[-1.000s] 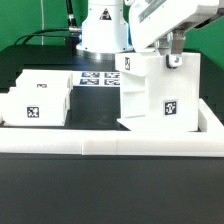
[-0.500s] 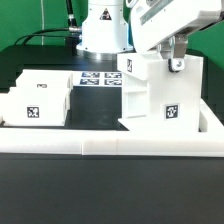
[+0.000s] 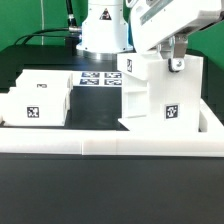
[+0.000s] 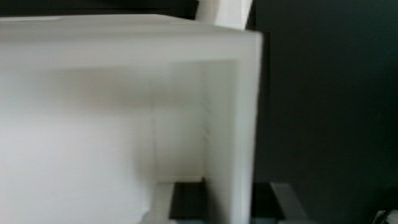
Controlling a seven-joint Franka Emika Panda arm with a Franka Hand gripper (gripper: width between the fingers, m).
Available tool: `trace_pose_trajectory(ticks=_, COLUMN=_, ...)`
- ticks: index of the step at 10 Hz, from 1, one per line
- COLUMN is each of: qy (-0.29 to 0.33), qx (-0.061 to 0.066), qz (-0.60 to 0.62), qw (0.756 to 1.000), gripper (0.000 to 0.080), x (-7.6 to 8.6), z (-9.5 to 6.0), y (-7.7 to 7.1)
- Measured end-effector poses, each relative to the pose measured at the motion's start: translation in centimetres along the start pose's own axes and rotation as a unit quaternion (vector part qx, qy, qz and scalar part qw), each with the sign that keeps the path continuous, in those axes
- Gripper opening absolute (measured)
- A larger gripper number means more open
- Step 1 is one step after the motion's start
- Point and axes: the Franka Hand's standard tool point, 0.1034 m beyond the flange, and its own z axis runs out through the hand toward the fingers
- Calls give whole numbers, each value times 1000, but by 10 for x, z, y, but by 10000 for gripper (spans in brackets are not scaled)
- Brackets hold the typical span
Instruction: Assemble drawer
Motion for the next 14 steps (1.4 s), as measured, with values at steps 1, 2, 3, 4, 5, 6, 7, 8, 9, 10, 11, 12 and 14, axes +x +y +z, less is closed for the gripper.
trace_pose_trajectory(ticks=1, qy=0, qx=0, qz=0, qw=1000, gripper=74, x=0, z=0, y=0)
trace_pose_trajectory(ticks=2, qy=0, qx=0, qz=0, qw=1000, gripper=74, x=0, z=0, y=0)
trace_pose_trajectory(ticks=3, qy=-2, qx=-2, qz=-2, qw=1000, gripper=74, x=-1, z=0, y=0)
trace_pose_trajectory(ticks=4, qy=-6, qx=-5, qz=-2, qw=1000, gripper=74, x=-2, z=0, y=0)
trace_pose_trajectory(ticks=5, qy=-6, qx=-4, qz=-2, qw=1000, gripper=74, x=-2, z=0, y=0)
trace_pose_trajectory(ticks=6, qy=-6, qx=-4, qz=-3, qw=1000, gripper=74, x=-2, z=0, y=0)
trace_pose_trajectory(ticks=7, qy=-6, qx=-4, qz=-2, qw=1000, gripper=74, x=-2, z=0, y=0)
trace_pose_trajectory(ticks=8, qy=-6, qx=-4, qz=-4, qw=1000, gripper=74, x=-2, z=0, y=0)
trace_pose_trajectory(ticks=9, qy=-6, qx=-4, qz=-4, qw=1000, gripper=74, x=-2, z=0, y=0)
trace_pose_trajectory(ticks=10, qy=-6, qx=-4, qz=-1, qw=1000, gripper=74, x=-3, z=0, y=0)
trace_pose_trajectory(ticks=11, qy=-10, qx=-5, qz=27, qw=1000, gripper=74, x=-11, z=0, y=-2)
trace_pose_trajectory(ticks=12, qy=-12, qx=-4, qz=61, qw=998, gripper=74, x=-17, z=1, y=-4)
trace_pose_trajectory(ticks=14, qy=-20, qx=-7, qz=180, qw=983, gripper=74, x=-21, z=5, y=-9)
